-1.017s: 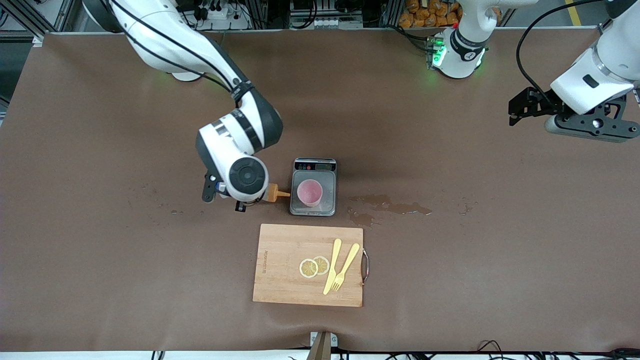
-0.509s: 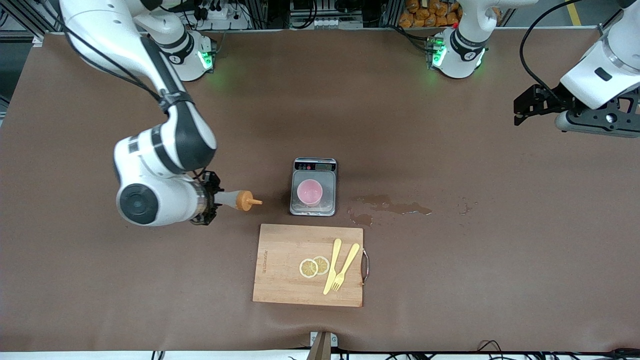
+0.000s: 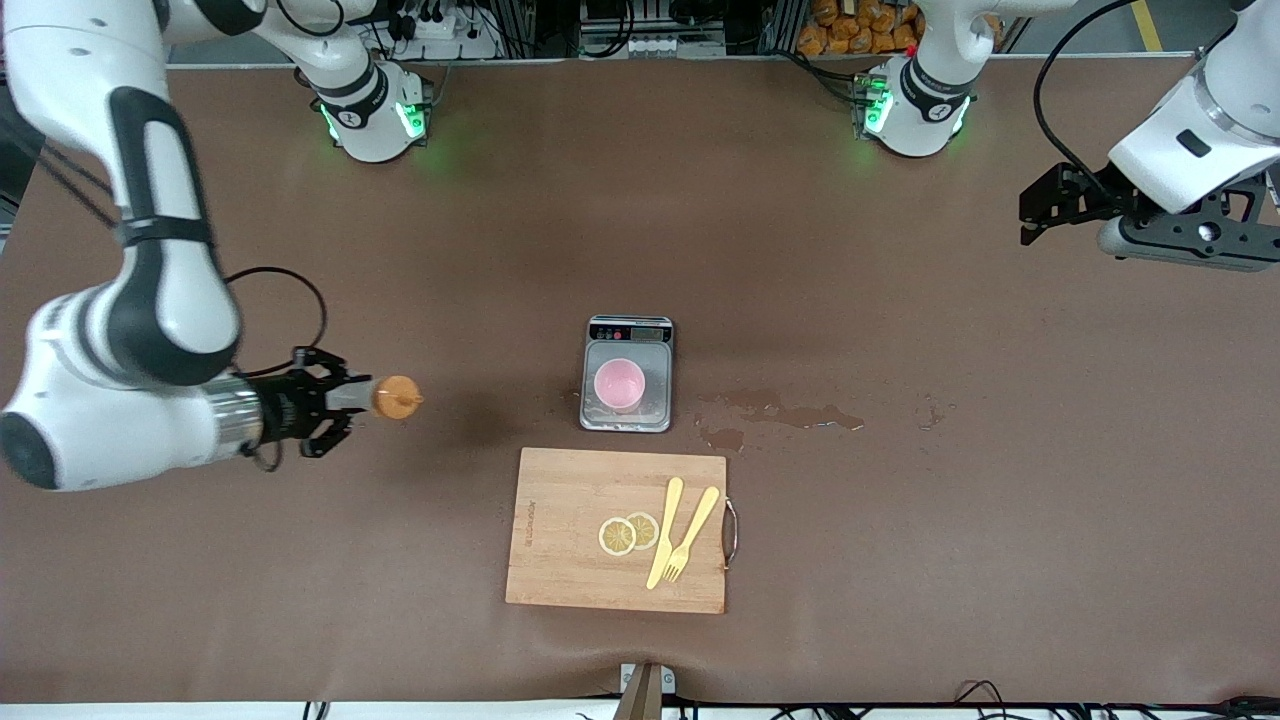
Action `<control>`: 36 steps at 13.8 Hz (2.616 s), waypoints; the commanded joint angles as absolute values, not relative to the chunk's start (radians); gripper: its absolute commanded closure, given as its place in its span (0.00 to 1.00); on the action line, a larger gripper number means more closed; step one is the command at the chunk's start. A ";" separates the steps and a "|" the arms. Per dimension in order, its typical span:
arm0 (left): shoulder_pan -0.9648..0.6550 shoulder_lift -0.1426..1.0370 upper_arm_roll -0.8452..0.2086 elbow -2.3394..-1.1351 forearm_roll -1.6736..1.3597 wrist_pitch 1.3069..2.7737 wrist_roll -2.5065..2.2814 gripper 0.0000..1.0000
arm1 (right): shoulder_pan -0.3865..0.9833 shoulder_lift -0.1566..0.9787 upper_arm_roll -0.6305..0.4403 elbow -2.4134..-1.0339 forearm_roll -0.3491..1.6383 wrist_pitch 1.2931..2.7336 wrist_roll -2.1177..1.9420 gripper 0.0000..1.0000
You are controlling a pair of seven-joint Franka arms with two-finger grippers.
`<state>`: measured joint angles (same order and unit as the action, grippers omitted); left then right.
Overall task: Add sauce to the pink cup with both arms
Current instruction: 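Carry the bottle back toward its starting spot with the right gripper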
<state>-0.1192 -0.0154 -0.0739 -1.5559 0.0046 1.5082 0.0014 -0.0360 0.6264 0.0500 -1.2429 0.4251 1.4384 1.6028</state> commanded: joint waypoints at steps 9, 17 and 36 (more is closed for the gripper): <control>-0.117 0.003 -0.075 -1.531 0.000 1.491 -0.009 0.00 | -0.391 0.722 0.067 -1.365 0.666 1.351 1.082 0.73; -0.113 0.002 -0.075 -1.505 0.003 1.474 -0.103 0.00 | -0.526 0.868 0.067 -1.382 0.719 1.351 0.828 0.73; -0.107 0.003 -0.075 -1.508 0.023 1.470 -0.089 0.00 | -0.591 0.977 0.066 -1.367 0.739 1.338 0.653 0.00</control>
<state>-0.1126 0.0029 -0.0674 -1.5186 0.0083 1.4873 -0.0848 -0.5704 0.9749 0.0512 -1.3840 0.7269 1.3542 0.6458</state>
